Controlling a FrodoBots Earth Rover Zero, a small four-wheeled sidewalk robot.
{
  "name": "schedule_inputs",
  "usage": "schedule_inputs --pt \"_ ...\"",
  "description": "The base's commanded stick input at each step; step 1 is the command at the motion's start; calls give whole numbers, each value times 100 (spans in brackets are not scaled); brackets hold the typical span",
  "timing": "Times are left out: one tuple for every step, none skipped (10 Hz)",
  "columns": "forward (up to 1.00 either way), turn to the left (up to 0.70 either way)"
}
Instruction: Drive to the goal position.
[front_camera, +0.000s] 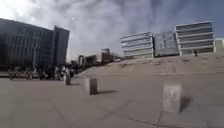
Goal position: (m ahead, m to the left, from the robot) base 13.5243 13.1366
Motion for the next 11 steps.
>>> schedule_inputs --pt "70 -2" --pt "70 -2" --pt "70 -3" --pt "70 -3" --pt "70 -4" --pt "70 -15" --pt "70 -26" --pt "70 -33" --pt "70 -35" --pt "70 -35" --pt "70 -31"
